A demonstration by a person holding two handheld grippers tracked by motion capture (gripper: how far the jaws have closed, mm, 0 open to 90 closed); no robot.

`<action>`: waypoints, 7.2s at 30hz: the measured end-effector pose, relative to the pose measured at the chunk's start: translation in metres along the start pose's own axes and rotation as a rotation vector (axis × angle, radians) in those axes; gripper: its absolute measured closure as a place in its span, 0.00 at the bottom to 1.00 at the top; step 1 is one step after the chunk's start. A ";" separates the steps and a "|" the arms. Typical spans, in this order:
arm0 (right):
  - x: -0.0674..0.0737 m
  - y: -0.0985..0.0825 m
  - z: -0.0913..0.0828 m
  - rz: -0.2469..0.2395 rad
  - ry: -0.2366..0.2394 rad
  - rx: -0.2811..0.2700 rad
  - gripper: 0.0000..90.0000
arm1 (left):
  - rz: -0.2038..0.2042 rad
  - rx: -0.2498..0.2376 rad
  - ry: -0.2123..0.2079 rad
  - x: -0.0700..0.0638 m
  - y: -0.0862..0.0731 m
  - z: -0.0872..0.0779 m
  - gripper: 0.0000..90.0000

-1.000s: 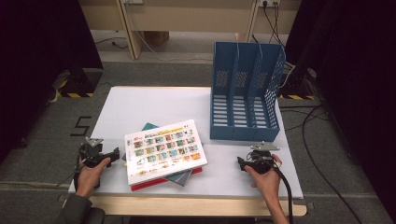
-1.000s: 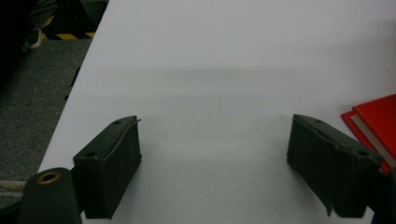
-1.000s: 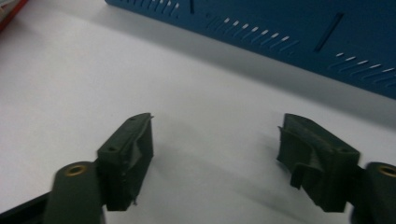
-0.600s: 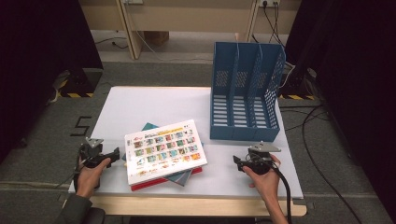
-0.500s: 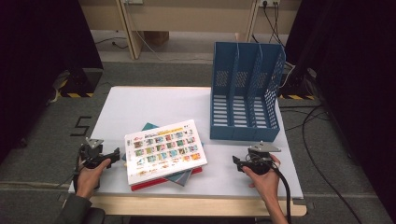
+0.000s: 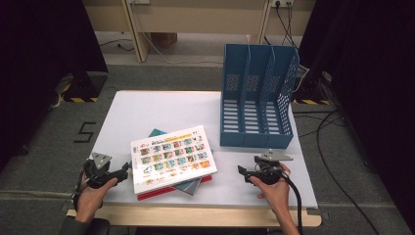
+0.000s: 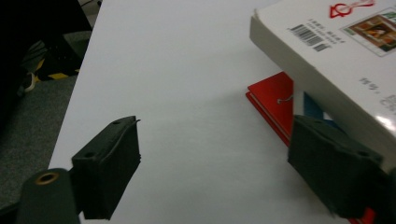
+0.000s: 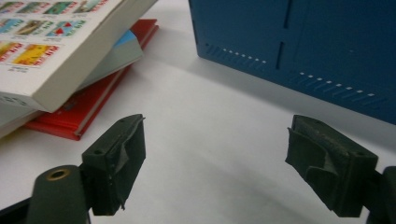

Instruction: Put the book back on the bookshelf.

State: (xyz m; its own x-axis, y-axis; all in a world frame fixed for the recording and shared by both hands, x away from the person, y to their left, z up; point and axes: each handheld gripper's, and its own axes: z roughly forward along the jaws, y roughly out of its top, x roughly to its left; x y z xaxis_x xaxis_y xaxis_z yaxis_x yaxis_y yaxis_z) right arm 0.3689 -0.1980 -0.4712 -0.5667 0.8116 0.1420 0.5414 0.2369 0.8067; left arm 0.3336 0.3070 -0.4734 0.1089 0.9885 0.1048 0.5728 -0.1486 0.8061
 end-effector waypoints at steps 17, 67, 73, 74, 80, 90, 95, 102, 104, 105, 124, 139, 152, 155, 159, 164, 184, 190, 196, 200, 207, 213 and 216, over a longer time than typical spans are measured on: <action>0.025 0.007 0.005 0.078 0.171 -0.069 0.30 | 0.047 0.005 -0.039 -0.020 0.007 -0.009 0.39; 0.068 0.054 0.059 0.284 0.452 -0.131 0.52 | 0.120 -0.034 -0.110 -0.055 0.013 -0.021 0.64; 0.072 0.079 0.046 0.143 0.406 -0.178 0.53 | 0.150 -0.070 -0.126 -0.063 0.015 -0.020 0.55; 0.075 0.087 0.039 0.085 0.387 -0.200 0.54 | 0.156 -0.070 -0.133 -0.066 0.017 -0.018 0.52; 0.082 0.104 0.025 0.003 0.368 -0.258 0.56 | 0.169 -0.079 -0.143 -0.073 0.018 -0.016 0.47; 0.088 0.112 0.015 -0.035 0.365 -0.305 0.57 | 0.162 -0.077 -0.161 -0.082 0.019 -0.013 0.41; 0.100 0.125 0.009 -0.081 0.381 -0.339 0.59 | 0.164 -0.078 -0.170 -0.087 0.019 -0.010 0.36; 0.116 0.145 0.006 -0.104 0.432 -0.369 0.66 | 0.164 -0.071 -0.170 -0.093 0.022 -0.002 0.24; 0.121 0.150 0.005 -0.110 0.453 -0.369 0.68 | 0.157 -0.069 -0.170 -0.095 0.023 0.000 0.21; 0.124 0.152 0.004 -0.121 0.454 -0.368 0.69 | 0.150 -0.073 -0.166 -0.097 0.023 0.001 0.21; 0.151 0.162 0.002 -0.216 0.471 -0.363 0.75 | 0.056 -0.094 -0.156 -0.083 0.022 0.008 0.20; 0.163 0.151 -0.011 -0.287 0.489 -0.365 0.77 | -0.065 -0.129 -0.106 -0.042 0.021 0.009 0.20; 0.174 0.149 -0.015 -0.315 0.500 -0.341 0.76 | -0.098 -0.144 -0.110 -0.035 0.021 0.006 0.19; 0.175 0.152 -0.016 -0.306 0.479 -0.344 0.76 | -0.110 -0.148 -0.117 -0.035 0.022 0.006 0.19; 0.174 0.156 -0.015 -0.295 0.487 -0.347 0.74 | -0.110 -0.149 -0.117 -0.035 0.022 0.006 0.19; 0.178 0.164 -0.012 -0.316 0.477 -0.337 0.73 | -0.111 -0.150 -0.117 -0.035 0.022 0.007 0.19; 0.195 0.191 0.004 -0.353 0.442 -0.287 0.76 | -0.110 -0.151 -0.116 -0.032 0.022 0.008 0.19; 0.186 0.198 0.006 -0.365 0.454 -0.267 0.81 | -0.129 -0.133 -0.124 -0.029 0.020 0.012 0.19; 0.172 0.207 0.010 -0.315 0.467 -0.244 0.81 | -0.139 -0.127 -0.123 -0.026 0.019 0.016 0.19; 0.168 0.209 0.011 -0.301 0.471 -0.241 0.81 | -0.138 -0.128 -0.121 -0.026 0.019 0.015 0.19; 0.158 0.212 0.019 -0.269 0.466 -0.279 0.81 | -0.127 -0.122 -0.126 -0.028 0.018 0.016 0.19; 0.157 0.200 0.017 -0.228 0.510 -0.301 0.80 | -0.120 -0.115 -0.124 -0.029 0.017 0.016 0.19; 0.161 0.200 0.015 -0.276 0.495 -0.292 0.80 | -0.123 -0.117 -0.121 -0.029 0.017 0.015 0.19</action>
State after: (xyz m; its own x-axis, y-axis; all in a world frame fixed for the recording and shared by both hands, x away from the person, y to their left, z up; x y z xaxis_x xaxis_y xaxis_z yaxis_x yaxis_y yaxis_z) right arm 0.3950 -0.0123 -0.2957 -0.9188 0.3821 0.0985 0.1825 0.1900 0.9647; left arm 0.3530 0.2757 -0.4714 0.1449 0.9874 -0.0637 0.4905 -0.0158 0.8713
